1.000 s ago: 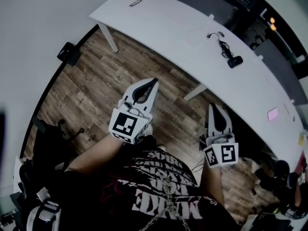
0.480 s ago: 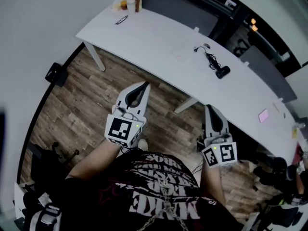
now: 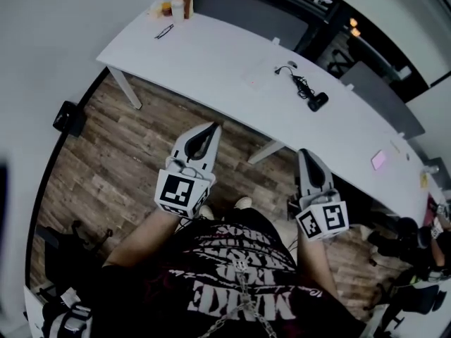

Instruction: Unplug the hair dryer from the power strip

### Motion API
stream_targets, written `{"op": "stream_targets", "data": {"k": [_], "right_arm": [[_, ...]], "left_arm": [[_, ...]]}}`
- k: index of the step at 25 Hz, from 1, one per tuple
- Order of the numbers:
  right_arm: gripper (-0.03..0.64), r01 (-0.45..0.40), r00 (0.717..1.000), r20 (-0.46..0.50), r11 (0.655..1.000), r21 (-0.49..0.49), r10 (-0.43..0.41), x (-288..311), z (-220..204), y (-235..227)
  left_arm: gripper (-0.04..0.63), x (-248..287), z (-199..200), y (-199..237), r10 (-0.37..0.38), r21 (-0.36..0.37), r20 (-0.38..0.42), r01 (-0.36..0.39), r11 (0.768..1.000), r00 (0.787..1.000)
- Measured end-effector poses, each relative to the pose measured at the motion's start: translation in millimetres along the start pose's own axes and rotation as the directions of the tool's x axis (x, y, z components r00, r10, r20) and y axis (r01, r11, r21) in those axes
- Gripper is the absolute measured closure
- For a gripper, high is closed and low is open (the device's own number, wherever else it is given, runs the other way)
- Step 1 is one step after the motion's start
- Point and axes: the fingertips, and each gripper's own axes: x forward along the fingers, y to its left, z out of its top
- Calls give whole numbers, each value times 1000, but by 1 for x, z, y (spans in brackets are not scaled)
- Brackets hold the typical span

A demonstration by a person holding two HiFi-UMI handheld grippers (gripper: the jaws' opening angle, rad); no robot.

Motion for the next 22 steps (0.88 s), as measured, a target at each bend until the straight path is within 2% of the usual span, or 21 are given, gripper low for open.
{"op": "stream_targets", "data": {"k": [4, 13, 17, 22], "right_arm": [[581, -21, 1000, -18, 999, -35, 21, 0, -4, 8], [581, -25, 999, -26, 1000, 18, 26, 4, -20, -4], [581, -32, 999, -41, 999, 26, 34, 8, -28, -7], [581, -29, 997, -69, 998, 55, 33, 13, -41, -16]], "left_arm": [[569, 4, -6, -10, -23, -10, -12, 23, 1000, 1000], [569, 15, -19, -28, -55, 15, -45, 56, 998, 997], [569, 19, -29, -28, -61, -31, -56, 59, 998, 997], [569, 27, -42, -30, -68, -41, -82, 65, 997, 994]]}}
